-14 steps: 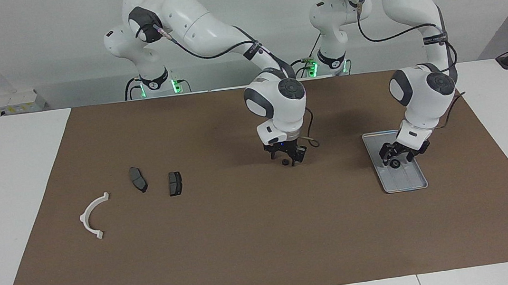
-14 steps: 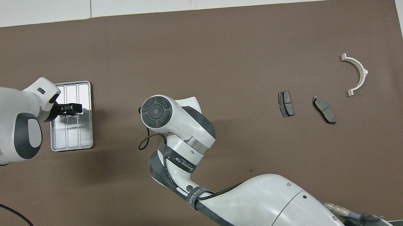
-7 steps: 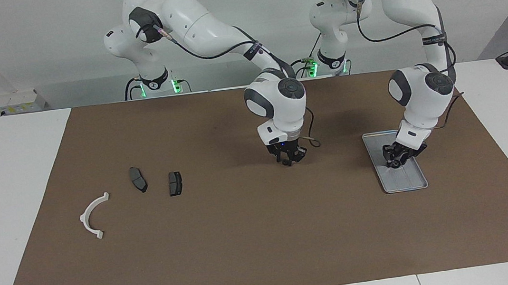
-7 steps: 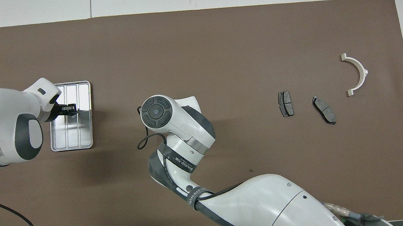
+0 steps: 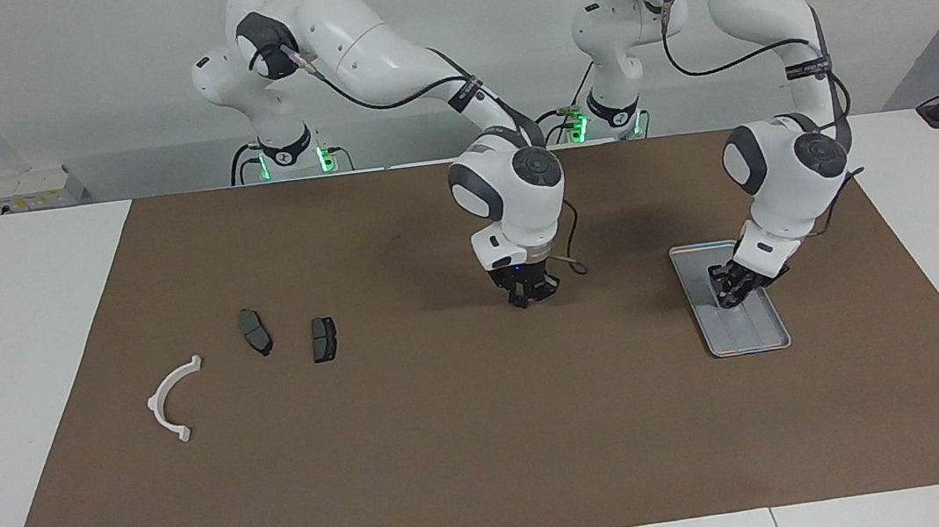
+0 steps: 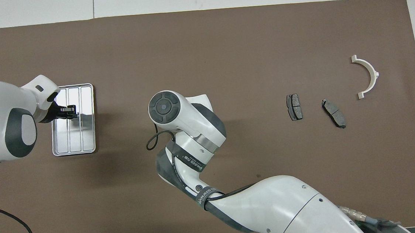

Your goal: Place bearing gear from tray to pile

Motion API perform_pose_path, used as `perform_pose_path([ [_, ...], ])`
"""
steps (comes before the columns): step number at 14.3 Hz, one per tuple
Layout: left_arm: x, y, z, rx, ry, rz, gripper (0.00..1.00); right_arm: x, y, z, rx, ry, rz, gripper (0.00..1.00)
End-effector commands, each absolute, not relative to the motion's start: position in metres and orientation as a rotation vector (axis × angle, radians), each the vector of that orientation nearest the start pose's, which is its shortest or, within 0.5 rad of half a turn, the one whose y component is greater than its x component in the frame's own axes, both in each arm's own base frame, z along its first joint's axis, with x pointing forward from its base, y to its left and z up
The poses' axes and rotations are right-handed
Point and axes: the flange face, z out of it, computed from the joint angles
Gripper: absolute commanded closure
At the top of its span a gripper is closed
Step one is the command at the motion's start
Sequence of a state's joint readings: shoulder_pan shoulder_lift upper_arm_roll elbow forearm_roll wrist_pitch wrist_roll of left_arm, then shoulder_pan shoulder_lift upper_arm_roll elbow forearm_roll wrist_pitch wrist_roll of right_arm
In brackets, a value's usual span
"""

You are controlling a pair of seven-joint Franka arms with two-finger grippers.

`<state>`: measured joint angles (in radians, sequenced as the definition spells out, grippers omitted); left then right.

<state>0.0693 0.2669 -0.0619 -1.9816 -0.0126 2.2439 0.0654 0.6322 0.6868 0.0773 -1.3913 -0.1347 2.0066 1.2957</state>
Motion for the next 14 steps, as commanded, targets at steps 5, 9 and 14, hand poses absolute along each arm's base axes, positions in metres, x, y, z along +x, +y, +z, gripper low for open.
perform_pose_path([
  [5, 0.623, -0.049, 0.468, -3.196, 0.043, 0.157, 1.00, 0.667, 0.221, 0.410, -3.259, 0.236, 0.116, 1.00],
  [9, 0.591, -0.208, 0.466, -3.131, -0.117, 0.103, 1.00, 0.698, 0.105, 0.410, -3.227, -0.109, 0.091, 1.00],
  [14, 0.525, -0.339, 0.433, -3.171, -0.103, -0.009, 1.00, 0.702, 0.044, 0.363, -3.206, -0.215, 0.020, 1.00],
])
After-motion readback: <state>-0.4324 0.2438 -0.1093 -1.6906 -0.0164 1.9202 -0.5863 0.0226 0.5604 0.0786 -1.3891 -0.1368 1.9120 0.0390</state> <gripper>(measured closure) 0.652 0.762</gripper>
